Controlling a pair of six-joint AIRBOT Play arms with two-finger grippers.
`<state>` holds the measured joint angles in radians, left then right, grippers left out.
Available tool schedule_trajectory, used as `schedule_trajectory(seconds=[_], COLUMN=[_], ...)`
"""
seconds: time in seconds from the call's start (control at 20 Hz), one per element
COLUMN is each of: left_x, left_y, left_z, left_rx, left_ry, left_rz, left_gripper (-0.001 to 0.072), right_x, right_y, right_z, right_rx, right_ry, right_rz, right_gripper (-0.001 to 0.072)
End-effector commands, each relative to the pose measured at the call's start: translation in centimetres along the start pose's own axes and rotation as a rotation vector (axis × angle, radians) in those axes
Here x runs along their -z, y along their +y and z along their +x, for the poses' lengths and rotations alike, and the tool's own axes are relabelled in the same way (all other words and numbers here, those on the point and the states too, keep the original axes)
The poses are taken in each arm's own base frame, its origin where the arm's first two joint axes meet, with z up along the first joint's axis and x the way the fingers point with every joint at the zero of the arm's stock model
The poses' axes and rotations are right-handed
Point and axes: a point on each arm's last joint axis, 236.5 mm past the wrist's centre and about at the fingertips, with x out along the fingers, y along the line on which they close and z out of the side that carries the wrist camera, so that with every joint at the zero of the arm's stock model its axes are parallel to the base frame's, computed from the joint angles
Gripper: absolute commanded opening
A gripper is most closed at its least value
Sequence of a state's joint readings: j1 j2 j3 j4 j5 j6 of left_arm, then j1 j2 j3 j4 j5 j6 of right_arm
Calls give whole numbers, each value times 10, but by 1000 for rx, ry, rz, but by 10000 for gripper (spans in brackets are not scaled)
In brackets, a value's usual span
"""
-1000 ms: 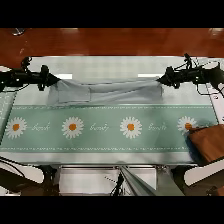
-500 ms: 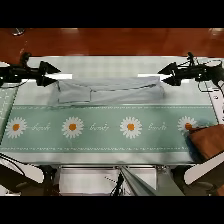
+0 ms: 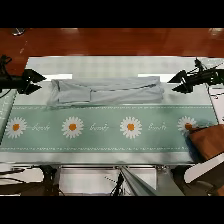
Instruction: Fold the shirts.
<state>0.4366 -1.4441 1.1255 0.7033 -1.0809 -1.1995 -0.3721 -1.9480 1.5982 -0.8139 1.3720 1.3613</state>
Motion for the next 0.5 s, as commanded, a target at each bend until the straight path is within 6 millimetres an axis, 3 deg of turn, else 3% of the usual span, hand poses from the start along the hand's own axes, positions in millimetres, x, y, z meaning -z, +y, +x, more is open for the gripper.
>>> schedule_trajectory(seconds=[0.0,0.25,0.3,0.35,0.4,0.45], left_x=[25,54,58,61,65,68], left_y=[-21,-51,-55,-60,-65,-69], left_z=[3,19,22,25,27,29], left_rx=[67,127,132,137,144,151], left_ry=[-88,13,23,34,42,51], left_rz=[42,89,99,109,115,123], left_gripper=[702,702,702,702,702,700], right_x=[14,25,28,31,34,36], right_y=[8,50,55,60,63,61], right_z=[37,73,75,74,70,64], right_rx=[-5,-58,-67,-77,-74,-47], right_ry=[80,112,120,127,134,136], right_rz=[-19,-83,-88,-93,-116,-137], right_gripper=[622,604,454,209,19,25])
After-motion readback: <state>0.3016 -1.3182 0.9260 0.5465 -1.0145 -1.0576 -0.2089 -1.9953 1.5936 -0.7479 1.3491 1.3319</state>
